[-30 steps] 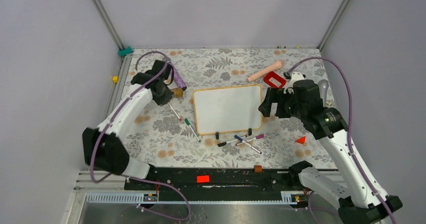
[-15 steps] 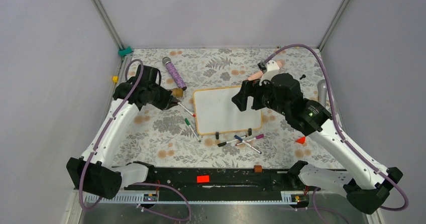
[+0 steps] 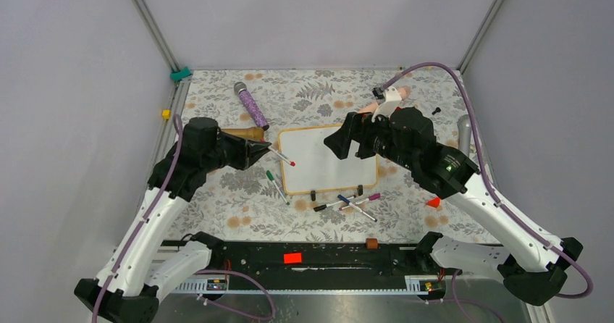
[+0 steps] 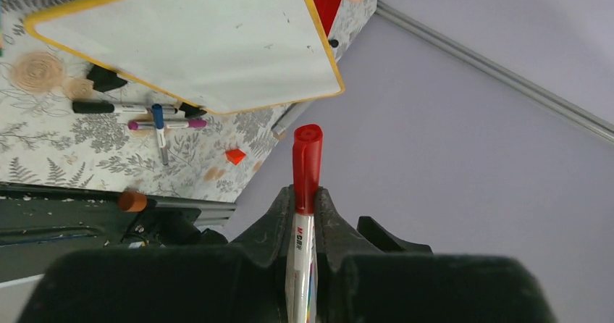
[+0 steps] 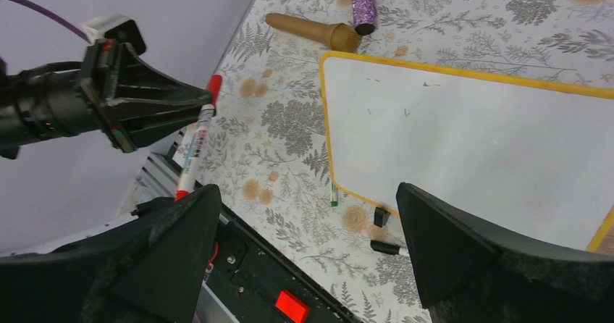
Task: Write a sentence on the whiteboard
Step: Pass from the left arm to the right
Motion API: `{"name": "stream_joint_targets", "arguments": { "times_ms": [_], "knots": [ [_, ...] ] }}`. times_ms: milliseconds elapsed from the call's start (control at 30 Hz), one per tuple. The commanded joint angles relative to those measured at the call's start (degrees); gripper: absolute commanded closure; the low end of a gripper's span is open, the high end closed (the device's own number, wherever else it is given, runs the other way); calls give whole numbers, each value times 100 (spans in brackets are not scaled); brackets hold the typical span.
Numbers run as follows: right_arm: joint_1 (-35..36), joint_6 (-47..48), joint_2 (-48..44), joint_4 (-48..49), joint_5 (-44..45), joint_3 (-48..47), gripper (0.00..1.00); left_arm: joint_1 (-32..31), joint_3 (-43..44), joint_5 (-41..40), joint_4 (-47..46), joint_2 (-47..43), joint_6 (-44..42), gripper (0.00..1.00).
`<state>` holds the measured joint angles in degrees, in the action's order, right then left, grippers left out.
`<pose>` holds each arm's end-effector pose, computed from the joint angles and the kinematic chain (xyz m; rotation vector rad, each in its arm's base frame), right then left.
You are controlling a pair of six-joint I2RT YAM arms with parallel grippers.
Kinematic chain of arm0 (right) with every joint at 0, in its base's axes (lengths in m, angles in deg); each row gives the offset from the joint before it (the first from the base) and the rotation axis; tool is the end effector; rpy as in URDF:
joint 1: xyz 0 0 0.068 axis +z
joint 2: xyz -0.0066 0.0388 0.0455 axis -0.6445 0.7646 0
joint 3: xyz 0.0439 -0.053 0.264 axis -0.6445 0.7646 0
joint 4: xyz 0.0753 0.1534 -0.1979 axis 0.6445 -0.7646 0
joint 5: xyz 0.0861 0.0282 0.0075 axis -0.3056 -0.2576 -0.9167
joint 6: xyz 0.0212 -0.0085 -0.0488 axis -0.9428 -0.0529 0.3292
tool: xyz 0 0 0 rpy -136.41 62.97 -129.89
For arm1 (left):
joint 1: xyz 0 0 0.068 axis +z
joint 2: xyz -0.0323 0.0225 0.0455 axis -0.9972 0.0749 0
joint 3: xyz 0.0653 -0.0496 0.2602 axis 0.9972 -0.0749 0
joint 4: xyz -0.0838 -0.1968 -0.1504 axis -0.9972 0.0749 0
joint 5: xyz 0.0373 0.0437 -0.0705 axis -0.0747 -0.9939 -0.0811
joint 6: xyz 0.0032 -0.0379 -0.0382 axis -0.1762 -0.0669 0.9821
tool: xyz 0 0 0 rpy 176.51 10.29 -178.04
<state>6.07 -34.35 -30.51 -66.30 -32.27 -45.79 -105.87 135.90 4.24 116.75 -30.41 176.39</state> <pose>0.1542 0.1587 0.4201 -0.2568 1.8823 0.8812 0.1568 -0.0668 0.3501 -1.3794 2.1255 -1.2537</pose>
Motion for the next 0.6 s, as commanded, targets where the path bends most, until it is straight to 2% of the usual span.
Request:
{"name": "stream_joint_targets", "arguments": {
  "times_ms": [0,100,267,367,567],
  "knots": [
    [61,-432,-158,338,-215,-249,1,-411,-49,-231,-1037,94,604,100],
    [65,-735,-219,518,-209,-180,2,-734,-30,-643,-1637,165,793,100],
    [65,-943,-93,612,-675,-228,12,-1106,255,-770,-1855,579,789,100],
    [65,-1021,-2,844,-948,-166,22,-1249,347,-815,-1856,716,873,100],
    [196,-844,273,835,-889,-302,25,-1498,424,-1011,-2030,845,1104,100]
  ]
}}
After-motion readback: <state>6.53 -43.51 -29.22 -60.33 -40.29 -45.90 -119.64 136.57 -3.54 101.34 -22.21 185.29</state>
